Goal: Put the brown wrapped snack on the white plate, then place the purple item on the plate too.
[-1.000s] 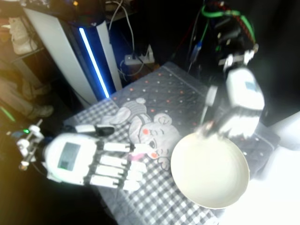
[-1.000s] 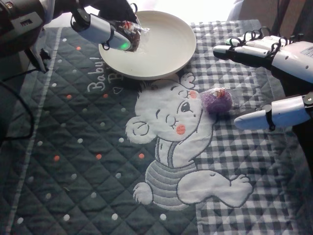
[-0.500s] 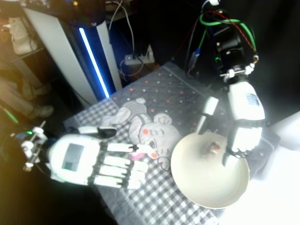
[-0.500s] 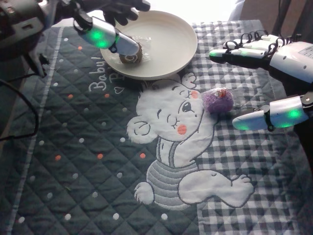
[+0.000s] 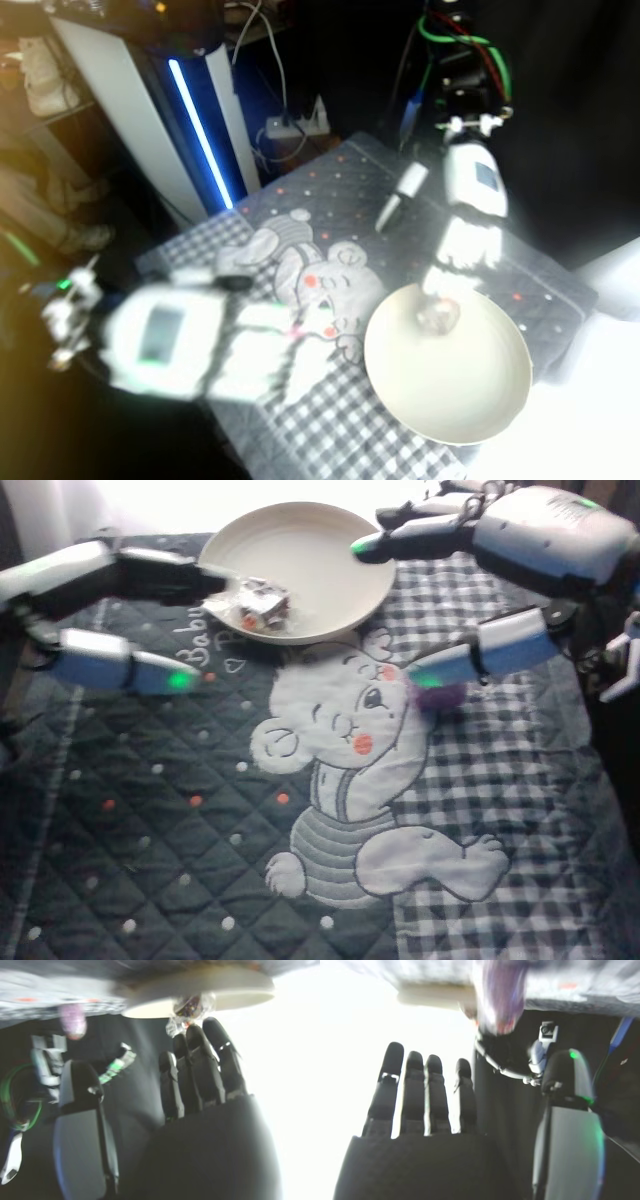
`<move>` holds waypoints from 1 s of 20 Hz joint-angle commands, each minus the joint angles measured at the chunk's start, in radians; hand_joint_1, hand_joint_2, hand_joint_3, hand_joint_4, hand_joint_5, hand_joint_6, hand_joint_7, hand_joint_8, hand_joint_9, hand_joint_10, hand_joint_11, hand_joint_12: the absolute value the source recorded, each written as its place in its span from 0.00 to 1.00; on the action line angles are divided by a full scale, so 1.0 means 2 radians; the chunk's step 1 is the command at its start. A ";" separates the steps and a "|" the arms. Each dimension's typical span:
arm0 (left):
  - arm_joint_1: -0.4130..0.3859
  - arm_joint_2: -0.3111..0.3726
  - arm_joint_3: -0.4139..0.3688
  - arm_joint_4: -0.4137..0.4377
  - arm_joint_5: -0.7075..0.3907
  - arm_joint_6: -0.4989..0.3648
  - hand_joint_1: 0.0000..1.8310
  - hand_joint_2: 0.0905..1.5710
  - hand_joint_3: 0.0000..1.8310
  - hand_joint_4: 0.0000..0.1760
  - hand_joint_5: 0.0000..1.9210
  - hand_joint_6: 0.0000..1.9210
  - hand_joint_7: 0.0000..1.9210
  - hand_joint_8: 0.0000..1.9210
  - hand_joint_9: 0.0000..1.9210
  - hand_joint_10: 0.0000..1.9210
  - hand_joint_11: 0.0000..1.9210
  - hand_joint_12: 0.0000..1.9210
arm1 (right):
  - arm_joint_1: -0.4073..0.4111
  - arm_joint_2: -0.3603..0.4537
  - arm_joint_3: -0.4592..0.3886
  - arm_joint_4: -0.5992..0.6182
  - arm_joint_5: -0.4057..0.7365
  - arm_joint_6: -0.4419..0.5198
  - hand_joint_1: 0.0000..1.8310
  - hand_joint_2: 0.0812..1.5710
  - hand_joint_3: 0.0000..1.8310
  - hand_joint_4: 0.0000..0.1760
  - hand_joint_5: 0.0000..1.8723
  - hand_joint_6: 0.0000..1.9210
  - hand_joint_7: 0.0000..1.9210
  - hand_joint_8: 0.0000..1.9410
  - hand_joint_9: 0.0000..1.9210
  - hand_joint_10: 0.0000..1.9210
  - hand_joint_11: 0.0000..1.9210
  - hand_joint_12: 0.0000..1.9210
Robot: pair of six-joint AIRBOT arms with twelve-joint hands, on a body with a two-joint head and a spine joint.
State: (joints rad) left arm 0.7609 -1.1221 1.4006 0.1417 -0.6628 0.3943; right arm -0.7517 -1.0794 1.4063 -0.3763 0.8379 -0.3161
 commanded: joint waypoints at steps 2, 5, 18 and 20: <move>0.004 0.009 -0.008 -0.025 -0.082 -0.004 0.51 0.66 0.00 0.00 0.26 0.00 0.24 0.00 0.21 0.00 0.00 0.40 | 0.001 0.001 0.001 0.003 0.020 0.007 0.43 0.53 0.00 0.65 0.23 0.00 0.13 0.01 0.15 0.01 0.00 0.54; 0.026 0.022 -0.022 -0.042 -0.099 -0.004 0.49 0.66 0.00 0.28 0.25 0.00 0.23 0.00 0.17 0.00 0.00 0.37 | 0.001 0.010 0.001 -0.025 -0.002 0.021 0.42 0.52 0.00 0.57 0.23 0.00 0.14 0.00 0.13 0.00 0.00 0.43; 0.076 0.040 -0.039 -0.094 -0.135 -0.004 0.54 0.62 0.00 0.08 0.30 0.00 0.27 0.00 0.22 0.00 0.01 0.48 | 0.001 0.011 0.002 -0.051 -0.033 0.029 0.50 0.53 0.00 0.22 0.31 0.00 0.29 0.00 0.30 0.02 0.08 0.63; 0.075 0.040 -0.040 -0.094 -0.137 -0.004 0.54 0.62 0.00 0.07 0.31 0.00 0.28 0.00 0.22 0.00 0.02 0.48 | 0.001 0.009 0.003 -0.052 -0.036 0.029 0.50 0.53 0.00 0.18 0.35 0.01 0.35 0.01 0.35 0.04 0.09 0.74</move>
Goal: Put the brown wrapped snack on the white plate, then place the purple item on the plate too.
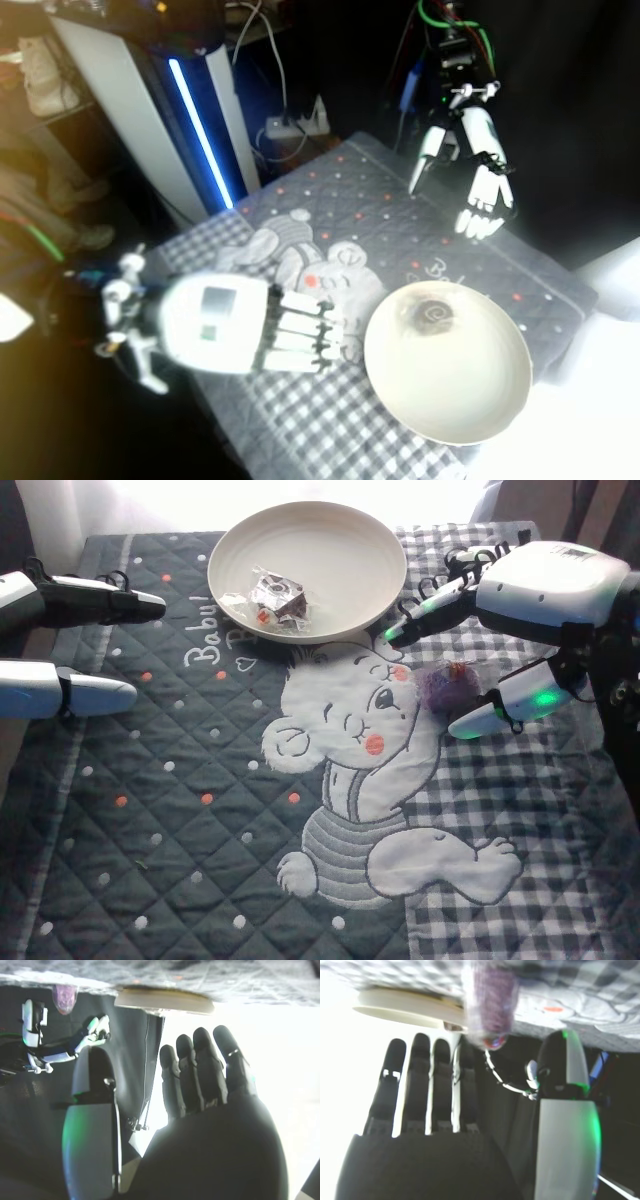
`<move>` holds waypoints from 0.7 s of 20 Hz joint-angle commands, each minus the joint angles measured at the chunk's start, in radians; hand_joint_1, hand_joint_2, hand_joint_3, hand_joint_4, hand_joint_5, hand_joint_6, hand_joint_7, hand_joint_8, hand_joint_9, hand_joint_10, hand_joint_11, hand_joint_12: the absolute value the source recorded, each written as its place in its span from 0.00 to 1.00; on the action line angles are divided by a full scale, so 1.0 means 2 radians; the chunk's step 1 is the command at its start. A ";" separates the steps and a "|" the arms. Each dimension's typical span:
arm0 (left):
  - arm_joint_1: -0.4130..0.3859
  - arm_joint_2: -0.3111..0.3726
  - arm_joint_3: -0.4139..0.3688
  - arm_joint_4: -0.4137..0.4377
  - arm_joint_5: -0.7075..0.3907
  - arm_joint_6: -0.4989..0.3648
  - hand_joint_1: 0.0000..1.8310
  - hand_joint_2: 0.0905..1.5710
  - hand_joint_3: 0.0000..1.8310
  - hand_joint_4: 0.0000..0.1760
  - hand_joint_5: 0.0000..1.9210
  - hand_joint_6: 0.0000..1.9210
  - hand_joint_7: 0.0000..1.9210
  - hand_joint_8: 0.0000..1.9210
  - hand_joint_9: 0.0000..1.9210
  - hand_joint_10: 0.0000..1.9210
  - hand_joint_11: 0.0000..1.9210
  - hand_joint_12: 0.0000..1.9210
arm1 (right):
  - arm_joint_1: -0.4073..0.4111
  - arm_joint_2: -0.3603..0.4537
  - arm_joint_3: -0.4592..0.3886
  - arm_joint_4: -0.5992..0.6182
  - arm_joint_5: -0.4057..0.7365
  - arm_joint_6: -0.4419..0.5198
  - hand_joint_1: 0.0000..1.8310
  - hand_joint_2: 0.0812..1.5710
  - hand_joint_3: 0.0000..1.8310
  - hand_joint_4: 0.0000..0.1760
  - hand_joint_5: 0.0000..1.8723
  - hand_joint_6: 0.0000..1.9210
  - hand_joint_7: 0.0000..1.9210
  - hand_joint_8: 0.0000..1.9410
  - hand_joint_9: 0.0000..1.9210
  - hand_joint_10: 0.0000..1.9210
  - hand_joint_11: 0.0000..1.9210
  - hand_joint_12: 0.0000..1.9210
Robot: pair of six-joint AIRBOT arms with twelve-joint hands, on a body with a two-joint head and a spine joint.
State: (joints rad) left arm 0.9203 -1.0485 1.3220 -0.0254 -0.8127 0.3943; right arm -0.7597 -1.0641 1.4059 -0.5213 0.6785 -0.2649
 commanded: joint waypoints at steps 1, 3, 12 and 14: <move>-0.004 0.003 -0.001 -0.010 -0.063 -0.005 0.54 0.62 0.00 0.07 0.31 0.00 0.28 0.00 0.22 0.00 0.01 0.48 | 0.005 0.001 0.004 0.019 0.039 0.003 0.52 0.53 0.00 0.03 0.40 0.00 0.40 0.03 0.31 0.28 0.10 0.82; -0.002 0.003 -0.001 -0.011 -0.064 -0.005 0.54 0.62 0.00 0.00 0.31 0.00 0.28 0.00 0.22 0.00 0.00 0.48 | 0.005 -0.001 0.006 0.018 0.033 0.003 0.56 0.54 0.00 0.00 0.45 0.02 0.29 0.46 0.17 0.78 0.10 0.98; 0.004 0.003 -0.004 -0.018 -0.071 -0.008 0.52 0.61 0.00 0.16 0.32 0.00 0.29 0.00 0.23 0.00 0.00 0.43 | 0.005 -0.013 0.013 0.023 0.026 0.003 0.70 0.64 0.00 0.00 0.66 0.20 0.57 0.51 0.44 0.62 0.31 0.87; 0.007 0.003 -0.004 -0.021 -0.074 -0.008 0.52 0.61 0.00 0.16 0.32 0.00 0.30 0.00 0.23 0.00 0.00 0.46 | 0.005 -0.013 0.017 0.033 0.027 0.003 0.68 0.66 0.00 0.00 0.62 0.32 0.54 0.50 0.45 0.56 0.32 0.82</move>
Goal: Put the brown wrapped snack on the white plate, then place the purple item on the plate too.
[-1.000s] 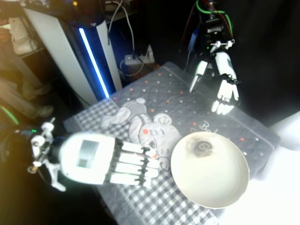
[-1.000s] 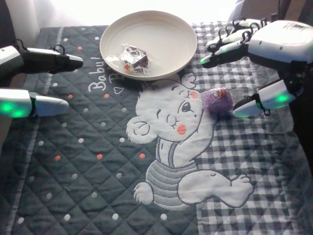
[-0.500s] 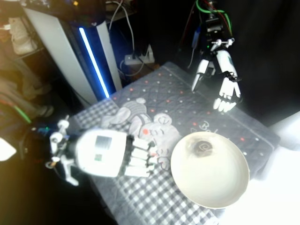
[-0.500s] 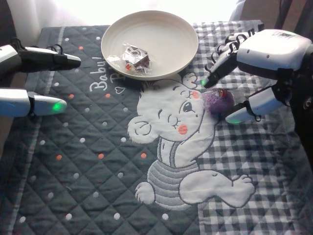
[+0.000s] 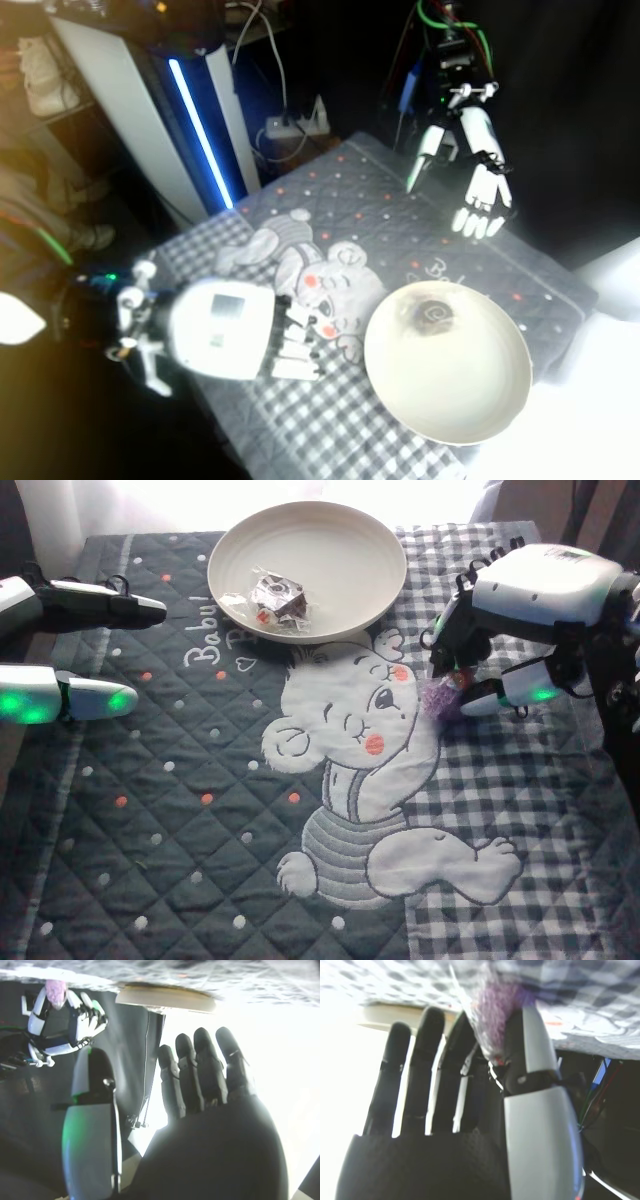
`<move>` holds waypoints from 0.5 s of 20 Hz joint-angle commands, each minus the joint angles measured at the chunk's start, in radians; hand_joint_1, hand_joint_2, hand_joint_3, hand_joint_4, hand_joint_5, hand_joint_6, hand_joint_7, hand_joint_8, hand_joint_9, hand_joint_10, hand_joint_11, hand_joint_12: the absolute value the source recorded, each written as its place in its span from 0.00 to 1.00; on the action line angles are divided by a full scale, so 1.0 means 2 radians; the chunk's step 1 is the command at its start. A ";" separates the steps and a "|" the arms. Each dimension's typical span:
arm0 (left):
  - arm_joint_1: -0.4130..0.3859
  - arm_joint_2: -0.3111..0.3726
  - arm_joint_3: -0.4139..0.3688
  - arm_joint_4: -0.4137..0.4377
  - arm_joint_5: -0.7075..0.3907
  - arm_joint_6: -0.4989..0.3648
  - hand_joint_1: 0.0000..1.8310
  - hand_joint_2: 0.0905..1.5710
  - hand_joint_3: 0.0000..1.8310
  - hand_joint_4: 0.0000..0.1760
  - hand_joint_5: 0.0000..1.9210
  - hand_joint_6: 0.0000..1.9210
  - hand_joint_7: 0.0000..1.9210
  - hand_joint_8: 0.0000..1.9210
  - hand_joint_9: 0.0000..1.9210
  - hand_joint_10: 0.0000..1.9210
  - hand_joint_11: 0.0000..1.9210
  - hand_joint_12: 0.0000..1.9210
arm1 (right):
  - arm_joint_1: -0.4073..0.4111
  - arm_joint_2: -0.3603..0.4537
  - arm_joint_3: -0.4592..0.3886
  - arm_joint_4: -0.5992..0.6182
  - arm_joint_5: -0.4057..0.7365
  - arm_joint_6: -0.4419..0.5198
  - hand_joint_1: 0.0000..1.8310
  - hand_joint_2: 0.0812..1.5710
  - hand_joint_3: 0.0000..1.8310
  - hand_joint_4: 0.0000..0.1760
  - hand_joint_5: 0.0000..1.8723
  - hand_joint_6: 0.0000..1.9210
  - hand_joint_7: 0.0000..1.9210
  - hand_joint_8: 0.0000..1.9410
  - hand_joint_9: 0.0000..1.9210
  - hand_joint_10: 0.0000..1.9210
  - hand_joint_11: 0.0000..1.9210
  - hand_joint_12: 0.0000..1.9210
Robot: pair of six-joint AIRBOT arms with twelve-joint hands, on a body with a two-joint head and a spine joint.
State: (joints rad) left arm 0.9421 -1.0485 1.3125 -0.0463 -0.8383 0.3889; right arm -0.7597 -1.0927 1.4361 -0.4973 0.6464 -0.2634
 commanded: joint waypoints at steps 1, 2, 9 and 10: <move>-0.001 0.002 0.000 -0.013 -0.062 -0.005 0.53 0.61 0.00 0.07 0.32 0.00 0.30 0.00 0.23 0.00 0.00 0.46 | 0.005 0.001 0.007 0.027 0.051 0.002 0.74 0.68 0.00 0.00 0.55 0.49 0.53 0.46 0.45 0.61 0.30 0.74; -0.001 0.001 0.002 -0.013 -0.062 -0.005 0.53 0.61 0.00 0.07 0.33 0.00 0.30 0.00 0.23 0.00 0.00 0.45 | 0.005 0.001 0.011 0.037 0.058 0.002 0.69 0.67 0.00 0.00 0.55 0.48 0.56 0.42 0.47 0.47 0.31 0.76; -0.008 -0.008 0.008 -0.005 -0.055 -0.010 0.54 0.62 0.00 0.27 0.32 0.00 0.29 0.00 0.25 0.00 0.00 0.58 | 0.060 -0.054 0.087 0.102 0.049 -0.009 0.69 0.64 0.00 0.01 0.57 0.45 0.66 0.25 0.52 0.34 0.19 0.70; -0.006 -0.008 0.008 -0.005 -0.056 -0.011 0.54 0.62 0.00 0.31 0.31 0.00 0.28 0.00 0.24 0.00 0.00 0.59 | 0.080 -0.072 0.102 0.099 0.037 -0.015 0.75 0.65 0.00 0.00 0.54 0.48 0.67 0.17 0.54 0.52 0.33 0.71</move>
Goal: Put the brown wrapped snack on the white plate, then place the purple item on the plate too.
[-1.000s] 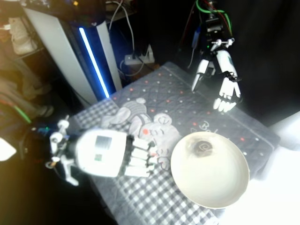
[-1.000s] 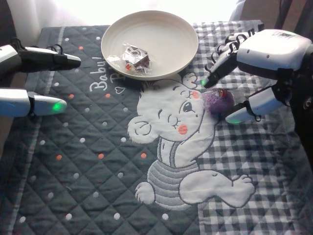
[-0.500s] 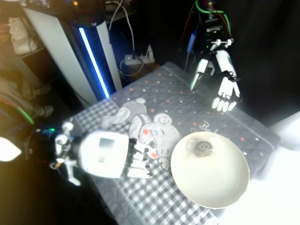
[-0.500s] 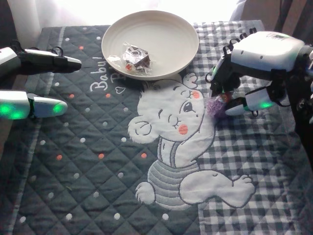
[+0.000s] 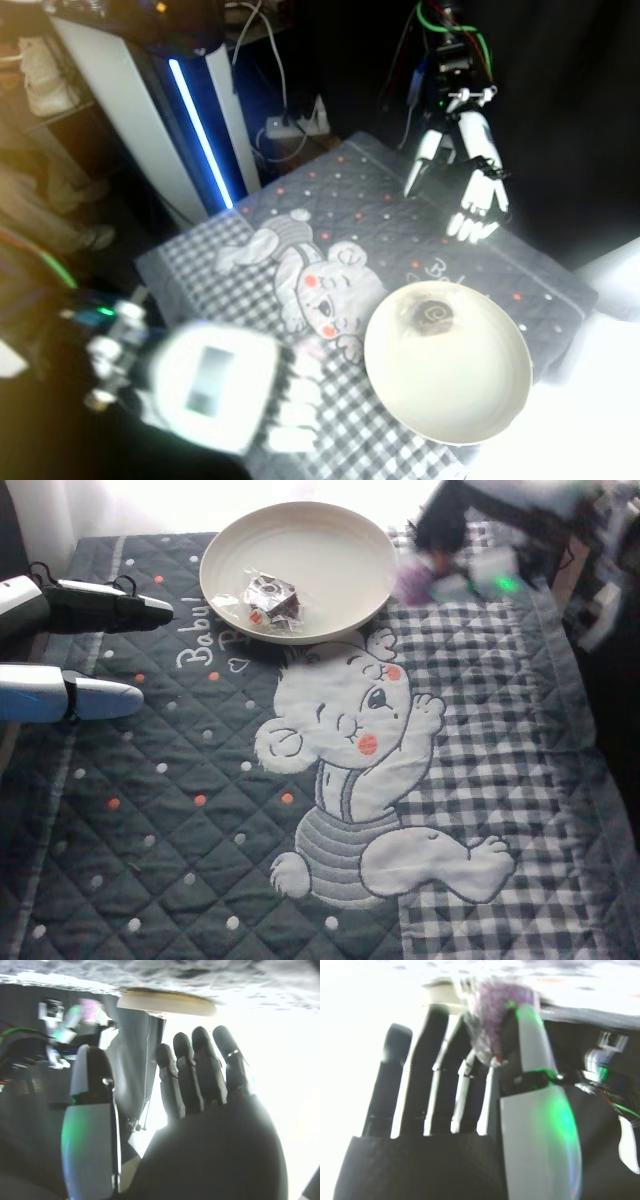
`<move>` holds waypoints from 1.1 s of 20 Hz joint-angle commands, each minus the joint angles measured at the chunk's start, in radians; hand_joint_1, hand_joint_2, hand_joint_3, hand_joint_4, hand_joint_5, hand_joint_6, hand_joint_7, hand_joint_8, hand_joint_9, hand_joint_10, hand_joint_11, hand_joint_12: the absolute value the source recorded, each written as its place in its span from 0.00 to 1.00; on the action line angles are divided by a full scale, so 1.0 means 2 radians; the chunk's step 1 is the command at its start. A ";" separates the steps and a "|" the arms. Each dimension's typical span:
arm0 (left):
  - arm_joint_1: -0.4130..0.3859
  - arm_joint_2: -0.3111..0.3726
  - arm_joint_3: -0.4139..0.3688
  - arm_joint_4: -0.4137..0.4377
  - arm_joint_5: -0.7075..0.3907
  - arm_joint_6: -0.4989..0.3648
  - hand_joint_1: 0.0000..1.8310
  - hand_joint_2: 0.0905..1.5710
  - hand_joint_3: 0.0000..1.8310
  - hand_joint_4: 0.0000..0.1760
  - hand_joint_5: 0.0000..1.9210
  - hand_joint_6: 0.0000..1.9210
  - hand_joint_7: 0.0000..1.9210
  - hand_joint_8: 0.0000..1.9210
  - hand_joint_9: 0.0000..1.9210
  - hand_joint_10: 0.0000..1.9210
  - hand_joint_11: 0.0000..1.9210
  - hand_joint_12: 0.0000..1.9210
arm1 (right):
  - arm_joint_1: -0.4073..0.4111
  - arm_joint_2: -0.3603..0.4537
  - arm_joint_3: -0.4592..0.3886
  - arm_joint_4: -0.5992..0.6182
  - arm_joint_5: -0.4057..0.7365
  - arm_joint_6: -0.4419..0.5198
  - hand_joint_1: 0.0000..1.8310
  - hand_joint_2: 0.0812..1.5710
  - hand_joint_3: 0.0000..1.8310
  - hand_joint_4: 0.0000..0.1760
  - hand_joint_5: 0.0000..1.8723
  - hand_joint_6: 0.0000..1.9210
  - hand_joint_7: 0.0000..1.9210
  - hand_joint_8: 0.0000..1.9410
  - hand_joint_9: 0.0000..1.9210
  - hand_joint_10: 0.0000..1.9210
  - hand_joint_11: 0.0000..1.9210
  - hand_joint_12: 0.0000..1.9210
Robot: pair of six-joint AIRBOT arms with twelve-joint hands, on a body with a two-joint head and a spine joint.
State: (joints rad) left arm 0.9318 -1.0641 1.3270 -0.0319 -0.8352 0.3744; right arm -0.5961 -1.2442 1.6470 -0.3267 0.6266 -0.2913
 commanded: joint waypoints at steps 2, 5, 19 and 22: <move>-0.007 -0.003 0.005 -0.007 -0.052 -0.004 0.50 0.63 0.00 0.40 0.30 0.00 0.27 0.00 0.24 0.00 0.00 0.61 | 0.014 -0.015 0.015 0.014 0.035 -0.002 0.69 0.64 0.00 0.00 0.62 0.32 0.62 0.39 0.54 0.44 0.41 0.72; -0.011 -0.009 0.010 -0.004 -0.051 -0.005 0.51 0.62 0.00 0.21 0.32 0.00 0.29 0.01 0.27 0.01 0.04 0.63 | 0.049 -0.054 0.046 0.004 -0.004 -0.013 0.69 0.64 0.00 0.00 0.57 0.40 0.66 0.30 0.57 0.32 0.30 0.59; 0.008 0.015 -0.016 -0.028 -0.127 -0.016 0.53 0.61 0.00 0.10 0.33 0.00 0.29 0.00 0.25 0.00 0.01 0.54 | 0.063 0.004 -0.030 -0.018 0.031 -0.019 0.35 0.47 0.00 1.00 0.00 0.00 0.00 0.00 0.00 0.00 0.00 0.20; 0.050 0.050 -0.056 -0.062 -0.215 -0.009 0.50 0.63 0.00 0.10 0.32 0.00 0.29 0.00 0.25 0.00 0.03 0.54 | 0.026 0.074 -0.102 -0.003 0.098 -0.021 0.40 0.46 0.00 0.80 0.00 0.00 0.00 0.00 0.00 0.00 0.00 0.08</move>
State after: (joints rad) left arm 1.0374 -0.9661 1.2118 -0.1329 -1.1049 0.3565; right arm -0.5407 -1.0943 1.4422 -0.3588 0.7059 -0.3321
